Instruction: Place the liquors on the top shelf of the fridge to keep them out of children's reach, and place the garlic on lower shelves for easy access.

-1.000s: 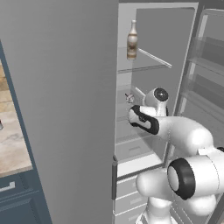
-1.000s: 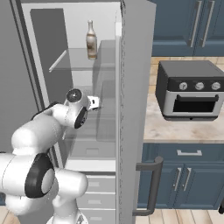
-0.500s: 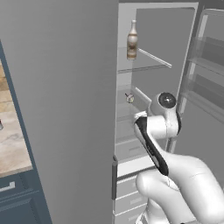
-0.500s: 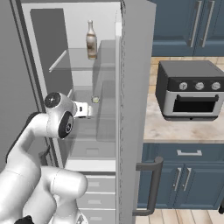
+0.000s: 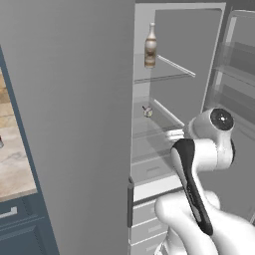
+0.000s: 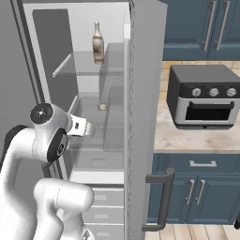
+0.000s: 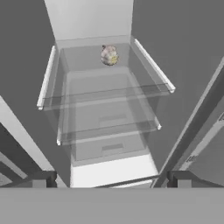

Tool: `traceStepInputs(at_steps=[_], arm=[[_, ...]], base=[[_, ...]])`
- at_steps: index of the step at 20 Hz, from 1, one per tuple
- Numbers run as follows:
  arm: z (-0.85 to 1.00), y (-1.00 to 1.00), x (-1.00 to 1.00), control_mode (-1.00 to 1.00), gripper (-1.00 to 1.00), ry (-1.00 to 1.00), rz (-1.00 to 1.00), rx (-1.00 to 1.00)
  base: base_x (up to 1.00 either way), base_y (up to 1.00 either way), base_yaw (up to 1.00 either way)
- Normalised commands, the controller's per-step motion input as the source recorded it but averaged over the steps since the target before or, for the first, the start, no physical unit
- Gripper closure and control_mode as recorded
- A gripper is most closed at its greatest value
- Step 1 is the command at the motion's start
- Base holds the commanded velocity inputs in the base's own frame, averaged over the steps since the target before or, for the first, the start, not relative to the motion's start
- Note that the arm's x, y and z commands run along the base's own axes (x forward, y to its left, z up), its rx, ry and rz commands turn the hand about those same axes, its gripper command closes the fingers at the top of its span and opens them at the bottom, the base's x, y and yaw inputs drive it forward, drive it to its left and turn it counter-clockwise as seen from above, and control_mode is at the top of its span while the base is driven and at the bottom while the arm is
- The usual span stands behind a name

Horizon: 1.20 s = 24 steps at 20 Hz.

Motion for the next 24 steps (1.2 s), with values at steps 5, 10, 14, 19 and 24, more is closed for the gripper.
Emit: traceStepInputs(at_steps=[5, 10, 14, 19, 24], arm=[[0.55, 0.0, -0.69, -1.0, -1.0, 0.0, 0.0, 0.09], [0.45, 0.01, -0.53, -1.0, -1.0, 0.0, 0.0, 0.0], [0.01, 0.01, -0.33, -1.0, -1.0, 0.01, 0.0, 0.0], [0.0, 0.05, -0.16, -1.0, -1.0, 0.05, 0.0, 0.0], [0.0, 0.18, -0.19, -1.0, -1.0, 0.0, 0.0, -0.06]], base=[[0.0, 0.0, 0.0], [0.0, 0.0, 0.0], [0.0, 0.0, 0.0], [0.0, 0.0, 0.0], [0.0, 0.0, 0.0]])
